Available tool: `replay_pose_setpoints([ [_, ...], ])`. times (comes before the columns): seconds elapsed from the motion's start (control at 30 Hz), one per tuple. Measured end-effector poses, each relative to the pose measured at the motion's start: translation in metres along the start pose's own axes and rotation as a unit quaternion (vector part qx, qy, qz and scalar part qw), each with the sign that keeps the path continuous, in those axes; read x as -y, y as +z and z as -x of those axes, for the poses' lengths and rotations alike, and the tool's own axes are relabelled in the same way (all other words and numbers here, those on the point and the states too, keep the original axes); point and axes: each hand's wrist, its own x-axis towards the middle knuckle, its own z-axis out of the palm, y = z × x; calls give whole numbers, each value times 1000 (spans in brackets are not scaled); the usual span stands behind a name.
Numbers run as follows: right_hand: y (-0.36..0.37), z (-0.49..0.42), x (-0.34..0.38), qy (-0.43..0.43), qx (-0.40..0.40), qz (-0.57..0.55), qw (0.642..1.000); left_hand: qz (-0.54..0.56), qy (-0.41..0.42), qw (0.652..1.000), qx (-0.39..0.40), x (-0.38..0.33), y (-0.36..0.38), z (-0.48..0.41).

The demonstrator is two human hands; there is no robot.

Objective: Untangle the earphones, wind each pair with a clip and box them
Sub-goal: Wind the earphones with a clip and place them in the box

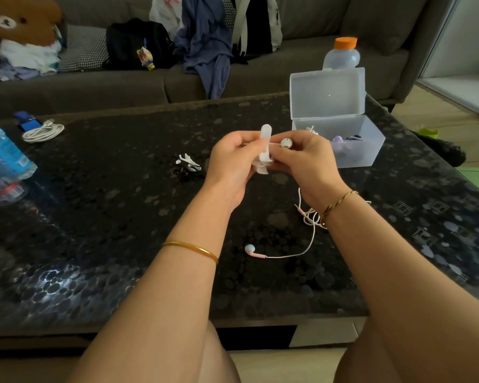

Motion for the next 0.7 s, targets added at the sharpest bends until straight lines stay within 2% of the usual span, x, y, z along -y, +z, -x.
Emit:
replay_pose_setpoints([
  [0.07,0,0,0,16,22,-18,999,12,-2,999,-31,2,-1,-3],
  [0.2,-1,-1,2,78,23,-85,993,80,-9,996,-34,0,0,-4],
  [0.3,-2,-1,2,98,41,-111,988,46,9,998,-38,1,2,-4],
  [0.4,-2,-1,3,86,38,-68,993,-32,38,998,-37,2,1,-5],
  [0.5,-1,-1,3,87,29,-69,993,-34,43,997,-58,4,1,-6],
  [0.6,3,1,3,106,30,-118,987,-1,42,995,-95,5,3,-8],
  [0.7,8,2,2,123,37,-184,975,119,21,987,-102,3,7,-8],
])
